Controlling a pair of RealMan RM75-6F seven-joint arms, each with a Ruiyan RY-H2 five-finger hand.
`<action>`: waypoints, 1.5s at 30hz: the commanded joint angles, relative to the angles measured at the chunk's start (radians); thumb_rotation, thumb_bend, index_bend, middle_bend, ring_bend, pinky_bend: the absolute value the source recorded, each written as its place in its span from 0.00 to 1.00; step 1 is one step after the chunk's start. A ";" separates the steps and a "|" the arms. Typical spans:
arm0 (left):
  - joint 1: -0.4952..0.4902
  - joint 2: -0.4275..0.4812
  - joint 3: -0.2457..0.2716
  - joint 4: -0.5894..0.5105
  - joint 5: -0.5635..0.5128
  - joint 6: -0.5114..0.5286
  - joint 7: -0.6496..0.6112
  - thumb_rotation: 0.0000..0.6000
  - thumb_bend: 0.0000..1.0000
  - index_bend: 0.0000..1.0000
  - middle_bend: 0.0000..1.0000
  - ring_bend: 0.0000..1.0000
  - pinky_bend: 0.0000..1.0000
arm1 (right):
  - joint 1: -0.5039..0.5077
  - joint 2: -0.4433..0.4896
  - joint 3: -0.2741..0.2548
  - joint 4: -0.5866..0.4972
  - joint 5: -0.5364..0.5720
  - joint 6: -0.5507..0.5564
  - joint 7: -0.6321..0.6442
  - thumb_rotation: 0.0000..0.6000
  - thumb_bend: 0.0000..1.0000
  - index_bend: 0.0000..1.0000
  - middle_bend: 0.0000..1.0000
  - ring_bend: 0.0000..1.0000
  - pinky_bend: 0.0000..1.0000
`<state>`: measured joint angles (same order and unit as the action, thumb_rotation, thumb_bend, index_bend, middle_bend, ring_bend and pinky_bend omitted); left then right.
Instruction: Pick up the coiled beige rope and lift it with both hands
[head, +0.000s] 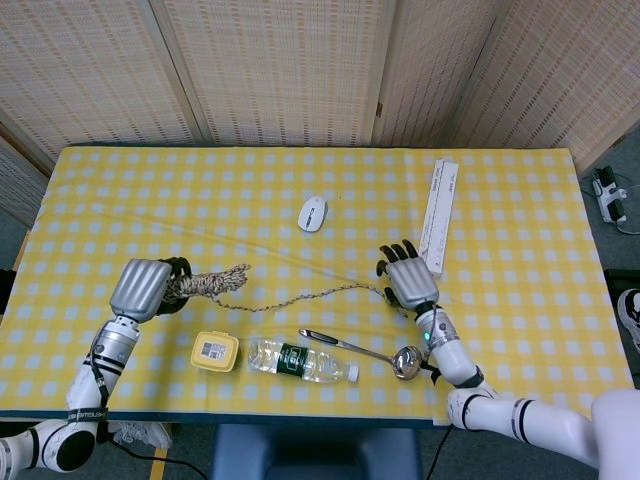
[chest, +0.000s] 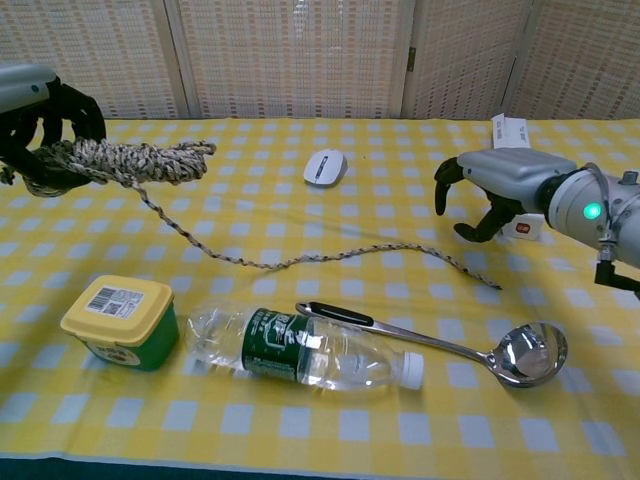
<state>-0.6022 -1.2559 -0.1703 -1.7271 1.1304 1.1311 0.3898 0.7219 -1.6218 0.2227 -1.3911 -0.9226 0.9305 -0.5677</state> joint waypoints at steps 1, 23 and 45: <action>-0.003 -0.007 0.002 0.002 -0.001 0.000 0.006 1.00 0.45 0.68 0.67 0.64 0.74 | 0.011 -0.024 -0.006 0.030 0.023 -0.002 -0.010 1.00 0.47 0.43 0.16 0.11 0.04; -0.018 -0.047 0.011 0.044 -0.005 -0.024 -0.001 1.00 0.45 0.68 0.67 0.64 0.74 | 0.064 -0.154 -0.023 0.193 0.088 -0.035 -0.025 1.00 0.47 0.49 0.17 0.11 0.04; -0.019 -0.057 0.017 0.065 0.000 -0.029 -0.008 1.00 0.45 0.68 0.67 0.64 0.74 | 0.065 -0.206 -0.015 0.236 0.057 0.001 0.008 1.00 0.47 0.52 0.19 0.11 0.04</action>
<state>-0.6215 -1.3131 -0.1537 -1.6624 1.1300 1.1025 0.3817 0.7870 -1.8269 0.2075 -1.1558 -0.8643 0.9303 -0.5609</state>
